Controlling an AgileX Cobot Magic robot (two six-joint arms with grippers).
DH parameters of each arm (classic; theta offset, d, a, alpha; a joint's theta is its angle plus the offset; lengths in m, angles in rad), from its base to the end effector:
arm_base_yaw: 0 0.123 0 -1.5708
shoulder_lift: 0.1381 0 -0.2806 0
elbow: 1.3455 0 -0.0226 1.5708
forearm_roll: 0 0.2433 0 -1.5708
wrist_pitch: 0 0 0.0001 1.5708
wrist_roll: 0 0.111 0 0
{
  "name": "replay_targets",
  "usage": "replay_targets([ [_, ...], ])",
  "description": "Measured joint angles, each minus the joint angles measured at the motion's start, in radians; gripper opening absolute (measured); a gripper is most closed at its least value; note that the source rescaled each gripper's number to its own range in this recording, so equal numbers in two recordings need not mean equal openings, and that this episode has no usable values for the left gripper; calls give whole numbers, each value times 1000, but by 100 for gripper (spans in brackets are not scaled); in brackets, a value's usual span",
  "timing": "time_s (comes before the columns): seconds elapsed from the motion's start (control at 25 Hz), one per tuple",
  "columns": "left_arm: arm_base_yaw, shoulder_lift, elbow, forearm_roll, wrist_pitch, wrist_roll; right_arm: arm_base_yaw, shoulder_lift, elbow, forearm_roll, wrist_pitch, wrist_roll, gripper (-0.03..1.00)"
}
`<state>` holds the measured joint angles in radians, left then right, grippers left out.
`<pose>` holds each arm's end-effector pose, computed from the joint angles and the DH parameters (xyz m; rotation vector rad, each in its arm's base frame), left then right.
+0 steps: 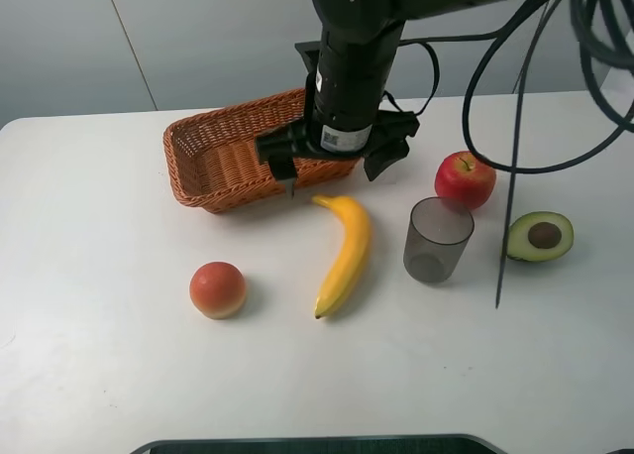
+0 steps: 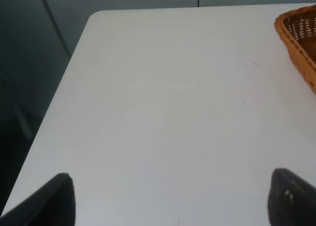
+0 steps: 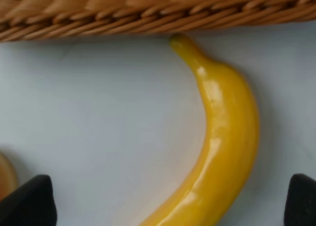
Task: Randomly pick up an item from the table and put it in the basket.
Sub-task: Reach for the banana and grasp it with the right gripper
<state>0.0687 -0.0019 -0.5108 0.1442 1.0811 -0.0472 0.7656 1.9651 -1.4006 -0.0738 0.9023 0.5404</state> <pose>0.0068 0.0146 0.2665 -0.1282 2.0446 0.1861 0.2857 0.2656 0.1643 -0.3904 2.9245 0.0988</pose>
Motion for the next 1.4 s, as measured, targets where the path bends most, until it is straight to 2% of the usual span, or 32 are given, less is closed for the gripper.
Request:
replay_targets([
  [0.4,0,0,0,0,0,0,0,108,0,-20,-14,13,100],
  [0.88,0,0,0,0,0,0,-16,195,0,-91,-41,23,100],
  [1.24,0,0,0,0,0,0,-16,213,0,-93,-64,25,99],
  [1.28,0,0,0,0,0,0,-16,213,0,-93,-64,25,92],
  [1.32,0,0,0,0,0,0,-16,213,0,-93,-64,25,79],
  [1.36,0,0,0,0,0,0,-16,213,0,-93,-64,25,64],
  [1.4,0,0,0,0,0,0,-16,213,0,-93,-64,25,41],
])
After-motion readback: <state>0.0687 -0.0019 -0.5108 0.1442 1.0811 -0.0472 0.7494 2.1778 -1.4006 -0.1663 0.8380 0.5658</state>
